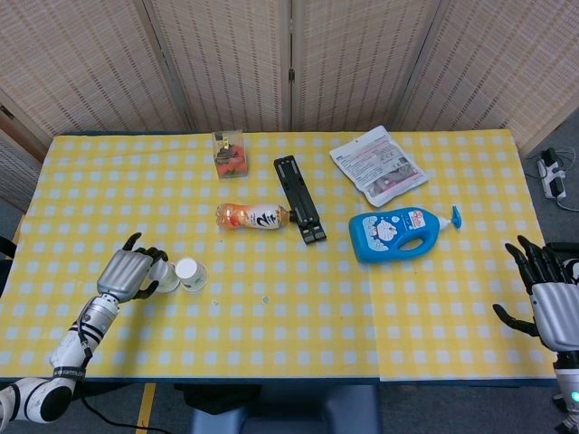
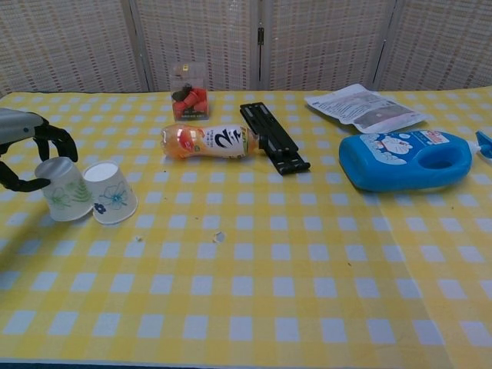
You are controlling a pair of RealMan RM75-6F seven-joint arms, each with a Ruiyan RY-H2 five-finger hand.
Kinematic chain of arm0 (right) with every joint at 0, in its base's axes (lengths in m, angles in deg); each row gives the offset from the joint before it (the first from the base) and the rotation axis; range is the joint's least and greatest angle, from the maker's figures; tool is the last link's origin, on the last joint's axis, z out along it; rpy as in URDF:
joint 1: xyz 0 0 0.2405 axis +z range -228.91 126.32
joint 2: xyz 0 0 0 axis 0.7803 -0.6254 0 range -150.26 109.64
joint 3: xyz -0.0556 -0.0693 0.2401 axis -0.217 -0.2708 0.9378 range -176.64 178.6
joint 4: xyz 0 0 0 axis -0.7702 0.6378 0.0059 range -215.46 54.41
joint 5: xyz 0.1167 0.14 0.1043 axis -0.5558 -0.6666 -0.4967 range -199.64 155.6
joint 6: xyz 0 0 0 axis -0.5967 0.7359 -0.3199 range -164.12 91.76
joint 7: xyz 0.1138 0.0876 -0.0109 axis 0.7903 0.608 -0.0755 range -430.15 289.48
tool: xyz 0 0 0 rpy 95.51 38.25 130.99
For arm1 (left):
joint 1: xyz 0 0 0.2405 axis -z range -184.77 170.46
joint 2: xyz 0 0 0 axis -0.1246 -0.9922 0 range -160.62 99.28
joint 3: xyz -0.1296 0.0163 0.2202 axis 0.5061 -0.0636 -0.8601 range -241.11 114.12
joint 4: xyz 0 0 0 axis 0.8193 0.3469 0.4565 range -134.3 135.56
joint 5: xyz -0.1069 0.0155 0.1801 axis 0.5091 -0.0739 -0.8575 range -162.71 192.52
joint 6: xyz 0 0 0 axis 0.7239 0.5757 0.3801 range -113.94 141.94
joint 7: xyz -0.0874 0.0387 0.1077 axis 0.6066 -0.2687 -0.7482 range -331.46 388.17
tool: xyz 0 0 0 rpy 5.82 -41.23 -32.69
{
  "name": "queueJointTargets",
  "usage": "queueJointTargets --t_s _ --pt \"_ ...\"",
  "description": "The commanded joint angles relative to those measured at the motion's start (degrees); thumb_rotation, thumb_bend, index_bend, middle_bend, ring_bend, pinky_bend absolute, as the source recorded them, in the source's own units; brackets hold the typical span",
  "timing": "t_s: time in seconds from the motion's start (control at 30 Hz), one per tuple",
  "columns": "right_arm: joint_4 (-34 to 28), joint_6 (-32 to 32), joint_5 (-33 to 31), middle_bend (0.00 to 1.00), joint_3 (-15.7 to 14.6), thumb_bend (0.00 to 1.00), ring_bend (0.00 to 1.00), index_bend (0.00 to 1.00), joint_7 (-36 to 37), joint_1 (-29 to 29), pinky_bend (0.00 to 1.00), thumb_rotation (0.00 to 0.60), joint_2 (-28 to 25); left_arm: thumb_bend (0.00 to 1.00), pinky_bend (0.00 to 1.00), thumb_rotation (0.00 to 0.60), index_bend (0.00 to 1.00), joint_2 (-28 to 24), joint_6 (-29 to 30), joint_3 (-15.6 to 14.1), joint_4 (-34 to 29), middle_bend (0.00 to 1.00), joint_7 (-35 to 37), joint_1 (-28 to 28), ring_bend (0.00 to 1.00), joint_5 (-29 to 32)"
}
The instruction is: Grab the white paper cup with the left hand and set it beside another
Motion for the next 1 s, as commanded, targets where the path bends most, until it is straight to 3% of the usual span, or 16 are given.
queueJointTargets --t_s 0.03,0.17,0.57,0.73,1.0 --pt "0.0 0.0 0.0 0.00 0.0 0.26 0.02 0.00 0.0 0.0 0.00 0.600 0.0 0.46 0.04 0.600 0.37 0.3 0.2 0.0 0.2 0.44 -0.3 0.0 0.35 0.1" --pt "0.2 -0.1 -0.1 0.00 0.0 0.26 0.02 0.00 0.1 0.0 0.00 0.600 0.1 0.46 0.04 0.600 0.35 0.5 0.0 0.0 0.0 0.41 -0.3 0.0 0.33 0.2" --pt "0.5 0.0 -0.2 0.00 0.0 0.26 0.02 0.00 0.5 -0.2 0.00 0.600 0.2 0.41 0.00 0.600 0.01 -1.2 0.5 0.2 -3.0 0.14 -0.4 -0.2 0.12 0.4" --pt "0.7 -0.3 -0.4 0.00 0.0 0.26 0.02 0.00 0.9 -0.1 0.00 0.600 0.2 0.41 0.00 0.600 0.00 -3.6 4.3 1.5 -5.8 0.11 1.3 -1.9 0.10 0.2" --pt "1.5 -1.6 0.2 0.00 -0.7 0.26 0.02 0.00 4.4 0.2 0.00 0.600 0.3 0.42 0.00 0.600 0.04 -4.8 17.4 2.5 -6.0 0.11 2.9 -8.6 0.10 -1.6"
